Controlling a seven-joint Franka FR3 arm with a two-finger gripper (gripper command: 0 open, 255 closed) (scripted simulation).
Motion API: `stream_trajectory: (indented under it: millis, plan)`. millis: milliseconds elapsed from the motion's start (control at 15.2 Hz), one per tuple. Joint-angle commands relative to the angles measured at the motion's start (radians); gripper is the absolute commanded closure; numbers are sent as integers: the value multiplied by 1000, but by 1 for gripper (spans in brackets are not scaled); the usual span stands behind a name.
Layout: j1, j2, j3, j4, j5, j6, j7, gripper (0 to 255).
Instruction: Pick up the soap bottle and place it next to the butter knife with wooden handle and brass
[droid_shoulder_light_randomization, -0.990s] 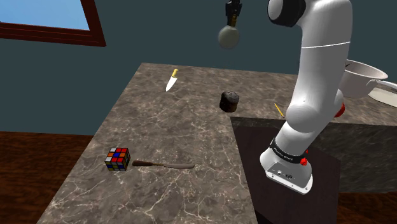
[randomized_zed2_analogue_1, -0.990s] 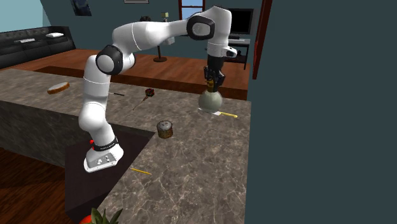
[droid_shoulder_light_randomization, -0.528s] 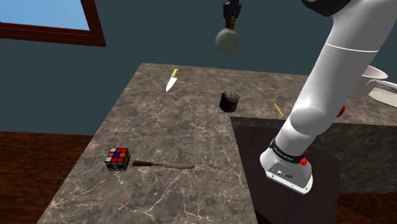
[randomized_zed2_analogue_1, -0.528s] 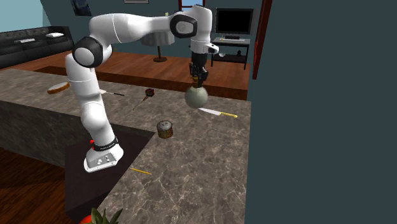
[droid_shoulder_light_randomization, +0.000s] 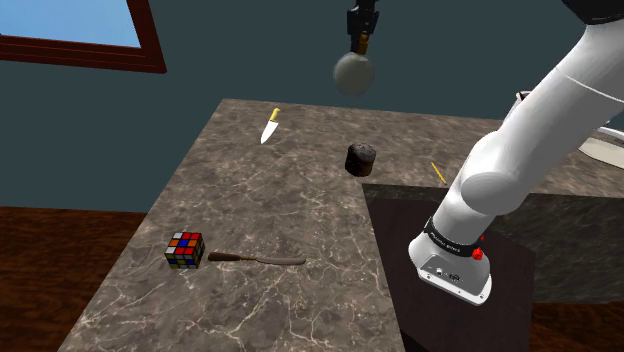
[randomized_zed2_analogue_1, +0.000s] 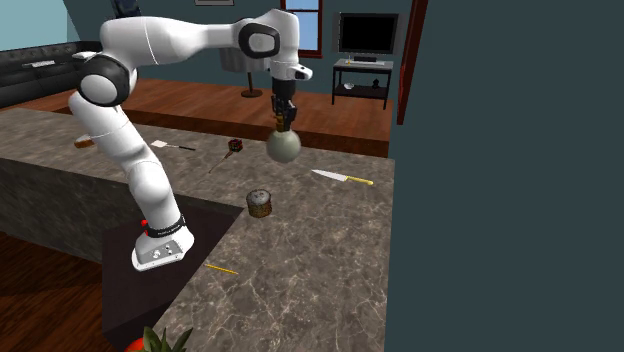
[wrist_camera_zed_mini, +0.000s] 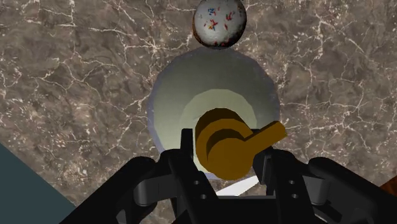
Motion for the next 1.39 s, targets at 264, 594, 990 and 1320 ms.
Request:
stream_trajectory:
  millis: [264,594,990,1320]
  plan:
    - [42,-146,97,-141,-1,-3,147,255]
    - [75,-246,183,-234,25,-10,266,255]
    - [119,-333,291,-308,79,-20,408,255]
    - [157,-377,385,-340,136,-25,527,255]
